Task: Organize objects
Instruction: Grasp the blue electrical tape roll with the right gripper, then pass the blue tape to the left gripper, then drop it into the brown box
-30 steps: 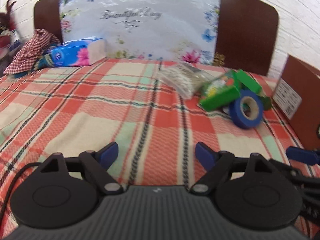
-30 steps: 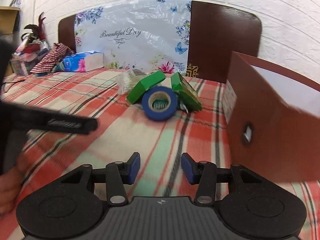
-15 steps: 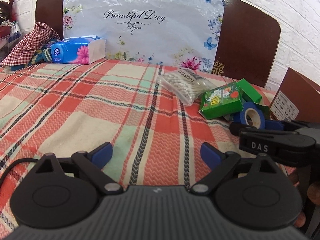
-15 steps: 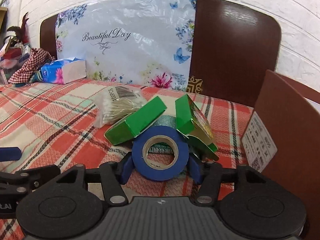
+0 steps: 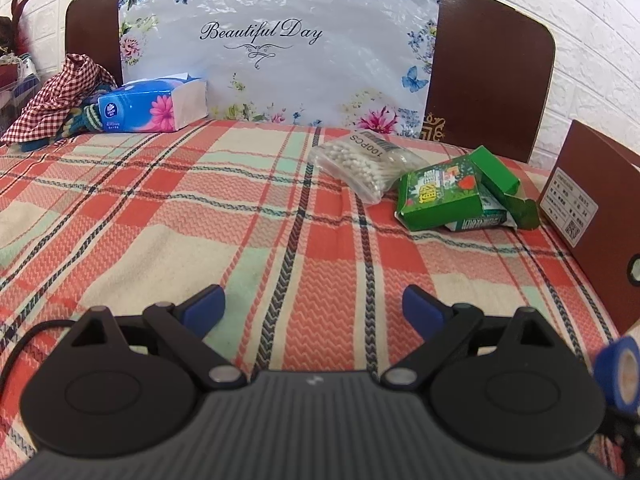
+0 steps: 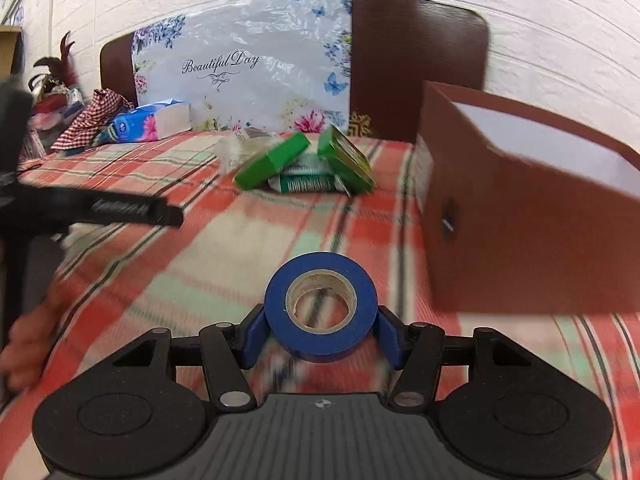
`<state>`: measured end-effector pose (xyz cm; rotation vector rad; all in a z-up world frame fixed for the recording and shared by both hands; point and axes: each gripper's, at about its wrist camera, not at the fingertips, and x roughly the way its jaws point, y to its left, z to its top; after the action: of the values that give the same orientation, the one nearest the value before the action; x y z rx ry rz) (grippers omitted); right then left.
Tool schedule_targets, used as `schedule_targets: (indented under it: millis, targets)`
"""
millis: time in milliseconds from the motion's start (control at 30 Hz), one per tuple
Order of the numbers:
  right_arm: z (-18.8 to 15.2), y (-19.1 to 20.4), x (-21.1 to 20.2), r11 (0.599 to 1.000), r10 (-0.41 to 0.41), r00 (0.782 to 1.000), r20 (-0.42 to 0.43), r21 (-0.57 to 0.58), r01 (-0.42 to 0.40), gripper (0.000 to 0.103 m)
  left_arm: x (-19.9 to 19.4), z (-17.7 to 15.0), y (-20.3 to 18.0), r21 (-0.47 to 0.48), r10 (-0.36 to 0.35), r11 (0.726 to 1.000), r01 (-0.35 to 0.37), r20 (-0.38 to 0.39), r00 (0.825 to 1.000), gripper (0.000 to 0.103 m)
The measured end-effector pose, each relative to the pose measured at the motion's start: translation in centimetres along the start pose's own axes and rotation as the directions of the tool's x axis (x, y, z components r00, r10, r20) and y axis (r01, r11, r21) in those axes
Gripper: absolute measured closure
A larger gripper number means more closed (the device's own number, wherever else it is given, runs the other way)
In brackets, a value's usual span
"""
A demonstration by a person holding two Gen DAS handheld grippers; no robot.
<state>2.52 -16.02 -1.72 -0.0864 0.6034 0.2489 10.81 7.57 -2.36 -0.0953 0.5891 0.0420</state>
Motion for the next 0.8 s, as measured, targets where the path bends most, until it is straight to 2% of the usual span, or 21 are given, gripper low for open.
schedule_targets:
  millis: [167, 433, 500, 533, 567, 800]
  targets:
    - [-1.3, -0.8, -2.4, 0.999, -0.019, 1.0, -0.004, 0.03, 0.019, 0.047, 0.0, -0.1, -0.3, 0.019, 0.01, 1.0, -0.009, -0.004, 1.0, 0.006]
    - [-2.0, -2.7, -3.7, 0.992, -0.126, 0.991, -0.047, 0.025, 0.127, 0.047, 0.1, -0.1, -0.8, 0.057, 0.025, 0.998, -0.024, -0.016, 1.0, 0.006]
    - [-2.4, -3.1, -4.1, 0.989, -0.146, 0.989, -0.036, 0.032, 0.147, 0.039, 0.1, -0.1, -1.1, 0.072, 0.032, 0.997, -0.031, -0.022, 0.999, 0.006]
    - [-2.5, -3.4, -4.3, 0.987, -0.156, 0.987, -0.03, 0.037, 0.157, 0.032, 0.0, -0.1, -1.2, 0.082, 0.036, 0.996, -0.034, -0.027, 0.999, 0.006]
    - [-2.7, -3.6, -4.5, 0.986, -0.161, 0.987, -0.021, 0.045, 0.162, 0.03, 0.0, -0.2, -1.4, 0.09, 0.037, 0.995, -0.035, -0.031, 0.999, 0.006]
    - [-3.7, -4.4, -5.7, 0.987, -0.143, 0.99, -0.004, 0.073, 0.143, 0.026, -0.9, -0.7, -1.9, 0.132, 0.048, 0.99, -0.042, -0.042, 0.998, 0.006]
